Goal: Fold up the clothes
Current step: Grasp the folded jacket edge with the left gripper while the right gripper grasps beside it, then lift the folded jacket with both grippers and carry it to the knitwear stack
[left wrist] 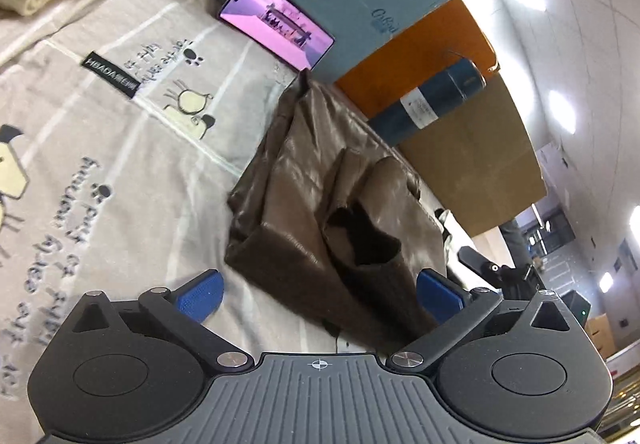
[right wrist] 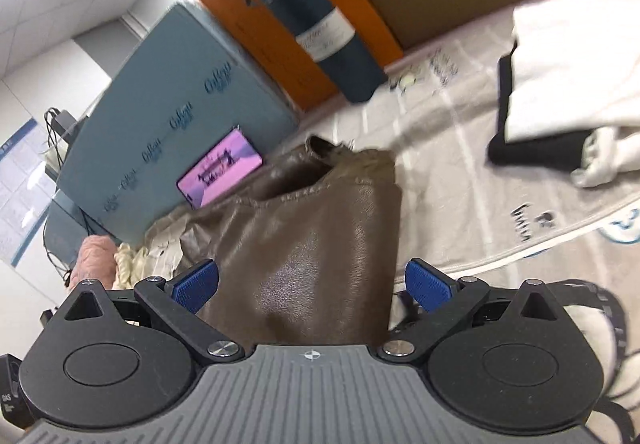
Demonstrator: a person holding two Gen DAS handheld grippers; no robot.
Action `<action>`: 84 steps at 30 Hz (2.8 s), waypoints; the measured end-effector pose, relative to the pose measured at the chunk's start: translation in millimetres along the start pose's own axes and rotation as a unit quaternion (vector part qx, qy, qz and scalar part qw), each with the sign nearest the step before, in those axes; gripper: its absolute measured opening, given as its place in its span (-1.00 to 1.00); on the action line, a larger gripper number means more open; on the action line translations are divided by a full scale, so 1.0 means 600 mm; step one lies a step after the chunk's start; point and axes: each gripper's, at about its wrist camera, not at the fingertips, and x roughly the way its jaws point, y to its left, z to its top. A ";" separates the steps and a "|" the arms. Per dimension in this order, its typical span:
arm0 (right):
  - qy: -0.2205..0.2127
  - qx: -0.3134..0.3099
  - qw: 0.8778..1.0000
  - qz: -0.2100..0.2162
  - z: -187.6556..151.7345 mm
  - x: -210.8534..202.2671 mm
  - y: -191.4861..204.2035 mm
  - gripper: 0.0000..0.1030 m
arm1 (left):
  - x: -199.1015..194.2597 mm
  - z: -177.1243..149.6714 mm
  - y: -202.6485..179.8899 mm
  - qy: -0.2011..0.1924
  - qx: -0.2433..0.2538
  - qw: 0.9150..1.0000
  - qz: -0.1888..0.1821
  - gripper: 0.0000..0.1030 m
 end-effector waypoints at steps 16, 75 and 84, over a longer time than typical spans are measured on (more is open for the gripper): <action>-0.033 0.019 0.999 0.005 -0.007 0.047 -0.009 0.37 | 0.086 0.013 -0.036 -0.032 0.059 0.998 -0.018 0.84; 0.032 -0.118 0.929 0.350 -0.043 0.453 0.596 -0.70 | -0.334 0.223 0.209 -0.445 0.069 0.876 0.171 -0.68; 0.018 -0.170 0.957 0.234 -0.056 0.527 0.560 -0.52 | -0.290 0.243 0.259 -0.407 0.043 0.884 0.228 -0.06</action>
